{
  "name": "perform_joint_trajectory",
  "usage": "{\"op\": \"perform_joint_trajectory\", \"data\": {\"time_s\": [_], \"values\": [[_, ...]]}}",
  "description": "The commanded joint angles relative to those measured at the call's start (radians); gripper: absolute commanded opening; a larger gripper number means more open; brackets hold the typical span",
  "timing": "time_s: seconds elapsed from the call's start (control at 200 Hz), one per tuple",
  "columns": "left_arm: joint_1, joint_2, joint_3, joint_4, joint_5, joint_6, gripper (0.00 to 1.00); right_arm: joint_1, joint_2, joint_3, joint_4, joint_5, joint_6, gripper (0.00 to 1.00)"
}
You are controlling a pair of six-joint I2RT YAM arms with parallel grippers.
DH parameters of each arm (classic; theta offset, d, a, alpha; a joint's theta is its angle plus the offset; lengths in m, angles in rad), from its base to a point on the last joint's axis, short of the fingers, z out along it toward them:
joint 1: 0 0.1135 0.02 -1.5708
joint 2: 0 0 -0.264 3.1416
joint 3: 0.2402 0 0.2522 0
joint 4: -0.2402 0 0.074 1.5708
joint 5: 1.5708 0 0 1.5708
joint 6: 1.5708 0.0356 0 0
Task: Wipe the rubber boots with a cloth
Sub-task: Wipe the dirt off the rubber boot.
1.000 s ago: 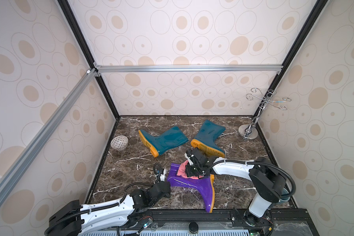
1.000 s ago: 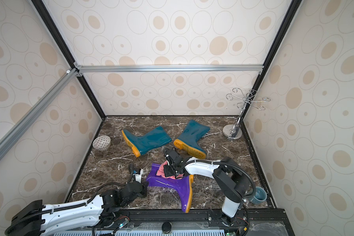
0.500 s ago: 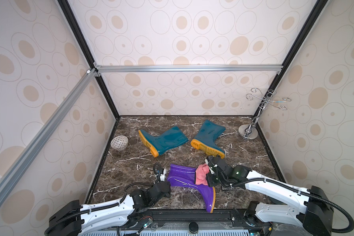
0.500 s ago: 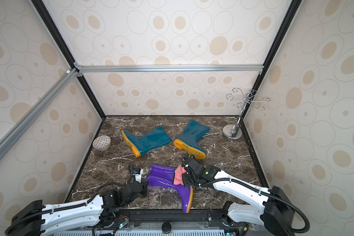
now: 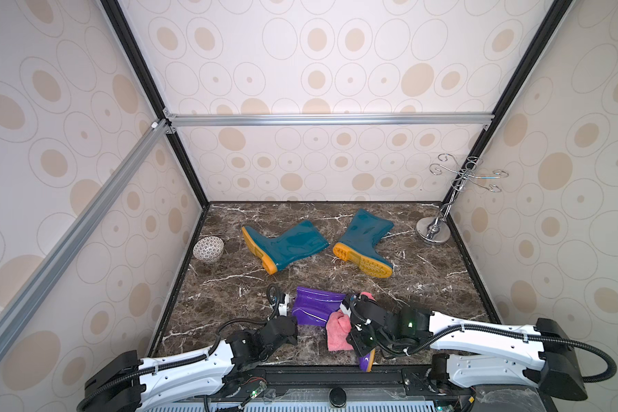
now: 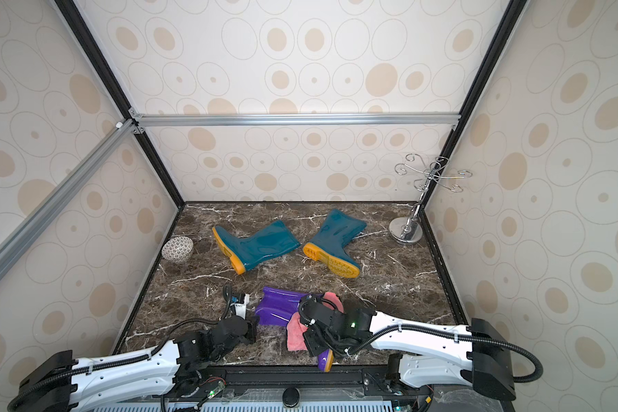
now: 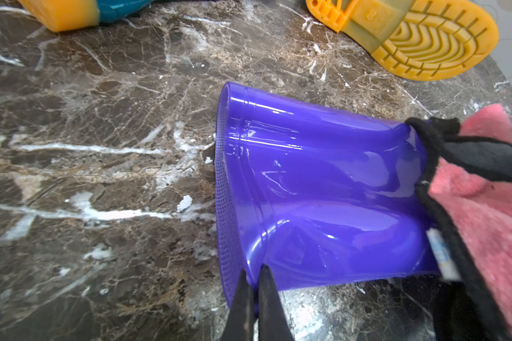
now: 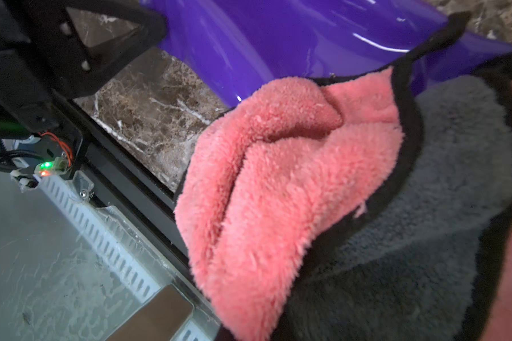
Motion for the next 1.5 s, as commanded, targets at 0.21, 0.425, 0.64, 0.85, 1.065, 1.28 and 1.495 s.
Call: {"op": "perform_joint_trajectory", "data": {"time_s": [0.21, 0.425, 0.64, 0.85, 1.065, 1.28, 1.495], "values": [[0.014, 0.006, 0.017, 0.012, -0.008, -0.005, 0.0, -0.244, 0.329, 0.225, 0.141, -0.078, -0.172, 0.0], [0.014, 0.012, 0.024, 0.022, -0.011, 0.001, 0.0, -0.325, 0.309, 0.195, 0.105, 0.058, -0.162, 0.0], [0.017, 0.041, 0.024, 0.036, -0.013, 0.014, 0.0, -0.32, 0.077, 0.012, -0.017, -0.019, -0.079, 0.0], [0.024, 0.066, 0.025, 0.056, -0.006, 0.02, 0.0, -0.172, -0.144, -0.074, -0.167, 0.051, 0.053, 0.0], [0.028, 0.065, 0.039, 0.043, -0.005, 0.032, 0.0, -0.097, -0.224, -0.03, -0.276, 0.075, 0.105, 0.0], [0.03, 0.06, 0.023, 0.05, 0.004, 0.015, 0.0, -0.12, -0.101, -0.092, -0.121, 0.12, 0.057, 0.0], [0.029, 0.055, 0.017, 0.044, 0.01, 0.009, 0.0, -0.223, 0.109, 0.033, 0.058, 0.045, -0.066, 0.0]]}}
